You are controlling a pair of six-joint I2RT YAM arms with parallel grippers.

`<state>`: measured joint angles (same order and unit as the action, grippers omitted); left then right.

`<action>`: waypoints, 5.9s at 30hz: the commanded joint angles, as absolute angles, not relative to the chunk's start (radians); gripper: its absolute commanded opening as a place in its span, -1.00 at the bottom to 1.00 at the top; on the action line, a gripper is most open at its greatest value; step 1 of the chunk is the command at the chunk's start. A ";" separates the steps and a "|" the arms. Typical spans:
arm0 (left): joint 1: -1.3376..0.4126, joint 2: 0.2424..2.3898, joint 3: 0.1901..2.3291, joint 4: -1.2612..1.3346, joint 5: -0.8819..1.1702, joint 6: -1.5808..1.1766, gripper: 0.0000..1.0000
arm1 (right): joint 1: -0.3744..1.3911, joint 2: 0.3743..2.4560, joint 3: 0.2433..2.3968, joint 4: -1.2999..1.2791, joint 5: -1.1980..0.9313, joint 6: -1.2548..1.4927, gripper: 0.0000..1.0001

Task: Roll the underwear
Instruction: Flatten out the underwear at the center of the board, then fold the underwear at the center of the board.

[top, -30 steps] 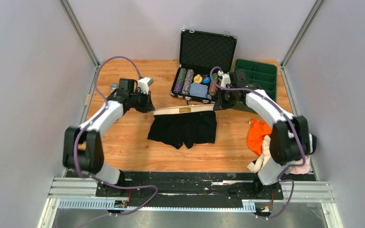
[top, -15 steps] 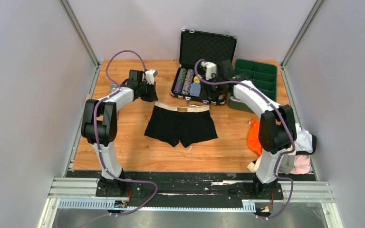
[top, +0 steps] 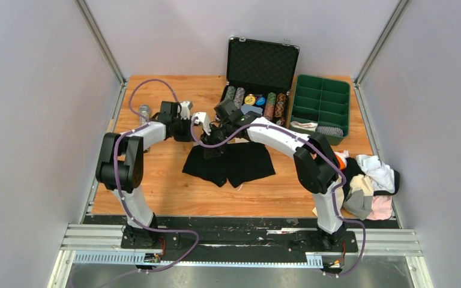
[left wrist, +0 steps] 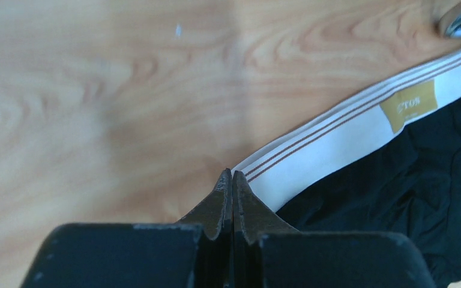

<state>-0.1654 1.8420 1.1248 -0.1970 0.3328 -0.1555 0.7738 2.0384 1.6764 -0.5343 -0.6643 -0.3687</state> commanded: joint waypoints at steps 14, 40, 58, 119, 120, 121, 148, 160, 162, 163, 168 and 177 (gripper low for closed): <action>-0.116 1.871 1.164 -0.317 0.253 -0.161 -1.00 | 0.923 2.165 1.759 -0.458 -0.713 -0.452 -0.27; -0.079 1.851 1.098 -0.215 0.344 -0.273 -1.00 | 1.048 2.355 1.852 -0.250 -0.537 -0.587 -0.17; -0.078 1.844 1.106 -0.230 0.344 -0.260 -1.00 | 1.057 2.383 1.825 -0.312 -0.542 -0.638 -0.46; -0.412 1.954 1.691 -0.629 0.405 -0.259 -1.00 | 0.759 1.660 1.149 -0.182 -0.818 -0.177 -1.00; -0.416 1.968 1.697 -0.630 0.402 -0.260 -1.00 | 0.749 1.654 1.129 -0.182 -0.816 -0.185 -1.00; -0.424 1.974 1.706 -0.628 0.402 -0.261 -1.00 | 0.739 1.648 1.110 -0.183 -0.813 -0.192 -1.00; -0.567 2.097 1.787 -0.566 0.386 -0.287 -1.00 | 0.662 1.450 0.884 -0.313 -0.789 -0.257 -1.00; -0.573 2.162 1.801 -0.548 0.381 -0.261 -0.85 | 0.634 1.543 0.878 -0.397 -0.732 -0.320 -0.61; -0.573 2.154 1.815 -0.540 0.408 -0.261 -0.47 | 0.600 1.516 0.894 -0.477 -0.747 -0.337 -0.50; -0.572 2.148 1.829 -0.538 0.413 -0.258 -0.38 | 0.580 1.491 0.904 -0.517 -0.753 -0.344 -0.36; -0.566 2.028 1.848 -0.549 0.383 -0.184 0.14 | 0.491 1.354 0.953 -0.717 -0.730 -0.381 0.21; -0.487 1.741 1.471 -0.591 0.367 -0.195 0.14 | 0.310 1.631 1.173 -0.636 -0.713 -0.082 0.20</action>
<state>-0.5259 1.8893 1.6535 -0.5713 0.3565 -0.1982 0.3538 1.4769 1.0740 -0.7067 -0.7238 -0.2584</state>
